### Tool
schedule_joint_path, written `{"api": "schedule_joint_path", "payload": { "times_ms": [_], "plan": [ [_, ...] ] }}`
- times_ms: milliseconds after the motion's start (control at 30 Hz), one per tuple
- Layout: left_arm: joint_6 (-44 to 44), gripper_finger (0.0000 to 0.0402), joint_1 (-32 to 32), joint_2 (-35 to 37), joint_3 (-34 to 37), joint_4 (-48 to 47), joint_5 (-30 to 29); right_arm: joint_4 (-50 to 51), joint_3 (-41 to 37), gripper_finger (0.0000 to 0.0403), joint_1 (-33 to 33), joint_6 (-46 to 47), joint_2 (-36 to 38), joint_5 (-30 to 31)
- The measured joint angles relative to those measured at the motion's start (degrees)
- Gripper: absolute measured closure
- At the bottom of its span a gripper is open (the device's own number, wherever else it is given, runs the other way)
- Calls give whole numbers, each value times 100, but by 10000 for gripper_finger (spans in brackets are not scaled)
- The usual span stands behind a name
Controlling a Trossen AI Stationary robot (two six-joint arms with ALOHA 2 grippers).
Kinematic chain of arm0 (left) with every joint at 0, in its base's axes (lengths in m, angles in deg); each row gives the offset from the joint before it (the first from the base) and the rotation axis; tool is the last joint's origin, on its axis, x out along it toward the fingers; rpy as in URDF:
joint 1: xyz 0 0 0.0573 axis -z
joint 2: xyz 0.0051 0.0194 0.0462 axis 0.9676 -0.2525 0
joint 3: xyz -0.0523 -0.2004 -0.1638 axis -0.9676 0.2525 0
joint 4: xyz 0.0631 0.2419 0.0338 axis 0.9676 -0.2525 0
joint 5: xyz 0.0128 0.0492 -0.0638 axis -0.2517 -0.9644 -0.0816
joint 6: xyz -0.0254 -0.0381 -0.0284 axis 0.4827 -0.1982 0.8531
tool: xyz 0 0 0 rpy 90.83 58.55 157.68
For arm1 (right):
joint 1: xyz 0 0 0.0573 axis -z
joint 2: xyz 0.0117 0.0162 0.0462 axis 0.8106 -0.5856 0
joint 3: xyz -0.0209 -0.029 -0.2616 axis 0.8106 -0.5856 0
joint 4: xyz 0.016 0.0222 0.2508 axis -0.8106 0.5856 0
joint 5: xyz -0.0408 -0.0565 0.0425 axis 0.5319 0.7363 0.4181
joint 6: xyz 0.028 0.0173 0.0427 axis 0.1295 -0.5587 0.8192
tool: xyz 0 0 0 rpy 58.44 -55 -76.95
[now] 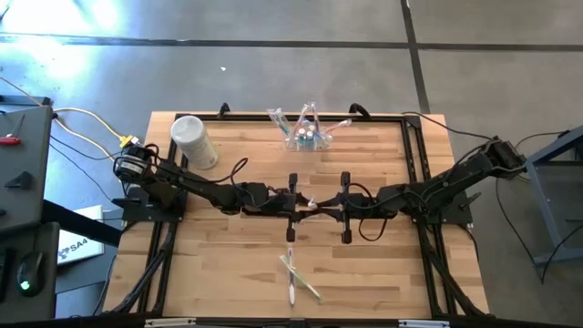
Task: Pick & Place toothbrushing station
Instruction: Put the orange toothbrush into the transparent organizer
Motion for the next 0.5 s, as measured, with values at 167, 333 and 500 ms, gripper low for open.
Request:
{"api": "schedule_joint_path", "payload": {
  "times_ms": [167, 333, 500],
  "plan": [
    [2, 368, 0, 0, 0, -91, -2, 93, 4, 383, -1, 75, 0, 15],
    [6, 368, -4, 0, 0, -214, -25, 201, 4, 325, -55, -20, 0, 43],
    [24, 368, 0, 0, 0, -323, 46, 336, 3, 231, -308, -471, 2, 229]
  ]
}}
